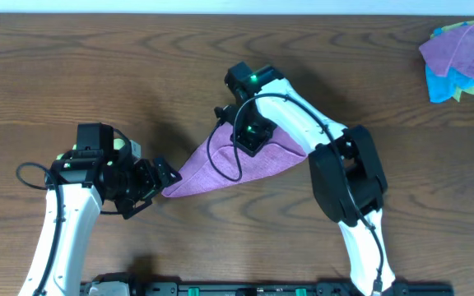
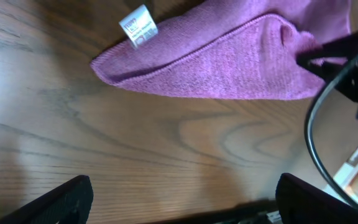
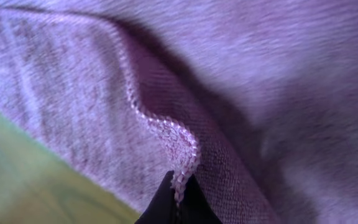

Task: Fold the cloth
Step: 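Pull the right gripper rightward and down to spread the purple cloth flat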

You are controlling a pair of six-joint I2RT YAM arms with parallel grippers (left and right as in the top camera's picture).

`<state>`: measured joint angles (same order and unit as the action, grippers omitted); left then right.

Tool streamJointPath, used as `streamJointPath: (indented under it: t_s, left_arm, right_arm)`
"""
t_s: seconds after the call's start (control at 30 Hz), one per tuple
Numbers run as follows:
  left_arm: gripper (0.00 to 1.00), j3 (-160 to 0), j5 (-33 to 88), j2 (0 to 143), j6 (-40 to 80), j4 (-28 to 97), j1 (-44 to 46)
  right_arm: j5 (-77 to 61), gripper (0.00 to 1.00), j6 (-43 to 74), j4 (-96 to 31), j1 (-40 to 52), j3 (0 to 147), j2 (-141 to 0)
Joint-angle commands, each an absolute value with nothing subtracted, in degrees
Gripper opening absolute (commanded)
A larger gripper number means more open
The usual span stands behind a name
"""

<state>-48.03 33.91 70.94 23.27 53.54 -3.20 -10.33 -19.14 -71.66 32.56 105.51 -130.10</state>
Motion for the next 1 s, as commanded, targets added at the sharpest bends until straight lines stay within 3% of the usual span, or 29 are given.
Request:
streamJointPath:
  t_s: [0.0, 0.4, 0.7, 0.97]
  left_arm:
    - [0.95, -48.82, 31.40, 70.83, 22.22, 53.54, -2.96]
    - [0.95, -48.82, 30.37, 70.83, 22.24, 52.86, -2.96]
    - [0.95, -48.82, 29.56, 70.83, 22.24, 52.82, -2.96]
    - [0.95, -48.82, 29.78, 70.83, 22.26, 52.42, -2.96]
  right_arm:
    - [-10.98, 0.01, -17.69, -73.19, 34.28, 105.80, -125.69]
    - [-11.00, 0.02, -16.25, -82.89, 39.27, 105.80, -122.69]
    - [-10.52, 0.02, -15.03, -85.30, 40.03, 105.03, -112.92]
    - [-10.52, 0.02, -10.22, -79.96, 39.62, 87.00, -100.57]
